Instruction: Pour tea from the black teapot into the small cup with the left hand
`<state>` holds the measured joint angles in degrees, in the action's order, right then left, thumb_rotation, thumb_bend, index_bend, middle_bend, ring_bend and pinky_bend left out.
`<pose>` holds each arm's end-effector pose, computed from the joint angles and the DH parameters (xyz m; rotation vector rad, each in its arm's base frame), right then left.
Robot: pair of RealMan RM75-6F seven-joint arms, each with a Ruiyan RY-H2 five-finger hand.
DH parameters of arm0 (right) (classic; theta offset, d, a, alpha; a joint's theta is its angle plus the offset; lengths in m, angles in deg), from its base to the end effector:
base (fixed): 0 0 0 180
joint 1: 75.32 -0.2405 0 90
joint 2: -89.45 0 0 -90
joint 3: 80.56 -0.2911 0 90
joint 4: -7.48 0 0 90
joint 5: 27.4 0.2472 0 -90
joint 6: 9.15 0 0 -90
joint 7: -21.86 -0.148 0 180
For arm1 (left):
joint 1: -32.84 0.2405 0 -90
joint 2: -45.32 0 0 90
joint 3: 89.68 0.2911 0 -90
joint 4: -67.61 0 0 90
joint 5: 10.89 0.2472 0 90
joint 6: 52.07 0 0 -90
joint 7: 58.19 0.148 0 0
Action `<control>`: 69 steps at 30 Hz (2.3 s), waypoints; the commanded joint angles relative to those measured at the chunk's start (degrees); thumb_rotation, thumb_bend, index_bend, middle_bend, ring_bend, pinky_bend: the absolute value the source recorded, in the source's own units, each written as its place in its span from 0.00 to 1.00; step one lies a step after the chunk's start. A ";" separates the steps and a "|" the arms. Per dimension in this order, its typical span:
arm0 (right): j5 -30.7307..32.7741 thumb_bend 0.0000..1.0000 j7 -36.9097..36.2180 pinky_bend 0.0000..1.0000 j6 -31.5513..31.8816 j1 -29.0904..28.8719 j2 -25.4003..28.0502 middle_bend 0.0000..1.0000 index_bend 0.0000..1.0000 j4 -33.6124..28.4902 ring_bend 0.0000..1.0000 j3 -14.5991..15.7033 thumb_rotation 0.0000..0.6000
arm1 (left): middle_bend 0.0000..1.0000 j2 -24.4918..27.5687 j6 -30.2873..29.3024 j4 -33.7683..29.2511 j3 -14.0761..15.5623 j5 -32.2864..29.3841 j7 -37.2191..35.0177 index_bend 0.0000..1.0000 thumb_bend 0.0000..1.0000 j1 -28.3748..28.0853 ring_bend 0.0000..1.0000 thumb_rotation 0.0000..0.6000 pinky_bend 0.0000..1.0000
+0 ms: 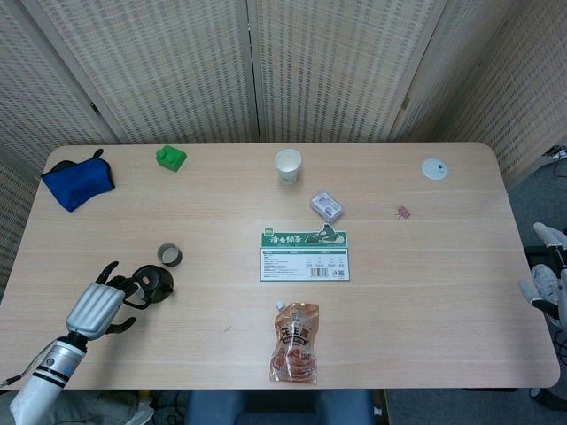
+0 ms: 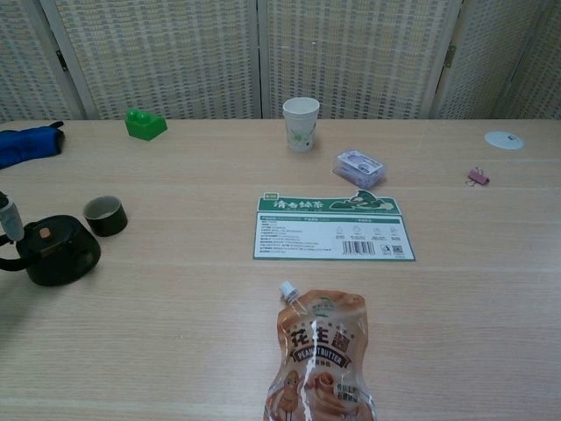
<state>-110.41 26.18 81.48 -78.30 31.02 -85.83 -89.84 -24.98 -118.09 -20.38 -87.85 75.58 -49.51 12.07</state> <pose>-0.3560 -0.2035 0.2081 1.2540 -0.6688 0.8732 -0.3267 0.2577 0.0522 -1.8482 -0.8648 -0.7324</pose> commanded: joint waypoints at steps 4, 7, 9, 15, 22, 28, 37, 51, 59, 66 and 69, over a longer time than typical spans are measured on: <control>-0.04 0.17 -0.11 0.09 0.06 0.07 0.00 0.22 0.17 0.02 0.14 0.15 1.00 | 0.37 -0.93 0.02 0.67 -0.32 -0.52 0.47 0.43 0.26 -0.12 0.31 1.00 0.00; 0.03 0.17 -0.17 0.09 0.07 0.11 -0.09 0.22 0.17 0.14 0.14 0.21 1.00 | 0.38 -1.32 0.27 1.01 -0.38 -0.74 0.63 0.43 0.26 -0.25 0.31 1.00 0.00; 0.03 0.17 -0.19 0.09 0.10 0.15 -0.11 0.22 0.17 0.16 0.14 0.26 1.00 | 0.39 -1.60 0.53 1.27 -0.39 -1.02 0.87 0.43 0.26 -0.32 0.31 1.00 0.00; 0.18 0.17 -0.30 0.09 0.09 0.29 -0.17 0.22 0.17 0.28 0.14 0.40 1.00 | 0.40 -2.20 0.99 1.92 -0.42 -1.64 1.26 0.43 0.26 -0.41 0.32 1.00 0.00; 0.31 0.17 -0.46 0.09 0.09 0.38 -0.23 0.22 0.17 0.39 0.14 0.48 1.00 | 0.42 -2.67 1.15 2.27 -0.26 -2.01 1.77 0.44 0.26 -0.32 0.33 1.00 0.00; 0.27 0.17 -0.63 0.09 0.00 0.33 -0.31 0.22 0.17 0.54 0.14 0.52 1.00 | 0.42 -3.06 1.43 2.43 -0.09 -2.46 2.81 0.44 0.26 -0.27 0.33 1.00 0.00; 0.32 0.17 -0.87 0.09 -0.03 0.40 -0.42 0.22 0.17 0.79 0.14 0.61 1.00 | 0.43 -3.44 1.63 2.18 0.38 -2.64 4.10 0.45 0.26 -0.09 0.33 1.00 0.00; 0.51 0.17 -0.81 0.09 0.07 0.52 -0.53 0.22 0.17 0.91 0.14 0.62 1.00 | 0.45 -4.05 2.28 2.46 0.90 -2.51 4.68 0.47 0.26 -0.22 0.35 1.00 0.00; 0.65 0.17 -0.94 0.09 0.28 0.77 -0.61 0.22 0.17 1.03 0.14 0.69 1.00 | 0.47 -4.55 2.68 2.81 1.15 -2.58 5.18 0.48 0.26 -0.28 0.36 1.00 0.00; 0.81 0.17 -1.02 0.09 0.31 0.94 -0.70 0.22 0.17 1.14 0.14 0.75 1.00 | 0.47 -5.09 2.92 3.32 1.34 -2.83 6.06 0.49 0.26 -0.23 0.36 1.00 0.00; 0.81 0.17 -1.02 0.09 0.29 0.97 -0.72 0.22 0.17 1.17 0.14 0.78 1.00 | 0.47 -5.40 2.81 3.38 1.31 -3.13 6.43 0.49 0.26 -0.07 0.36 1.00 0.00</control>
<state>-109.60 25.16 81.77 -77.32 30.30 -84.66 -89.06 -30.35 -115.27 -17.02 -86.53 72.49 -43.09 11.98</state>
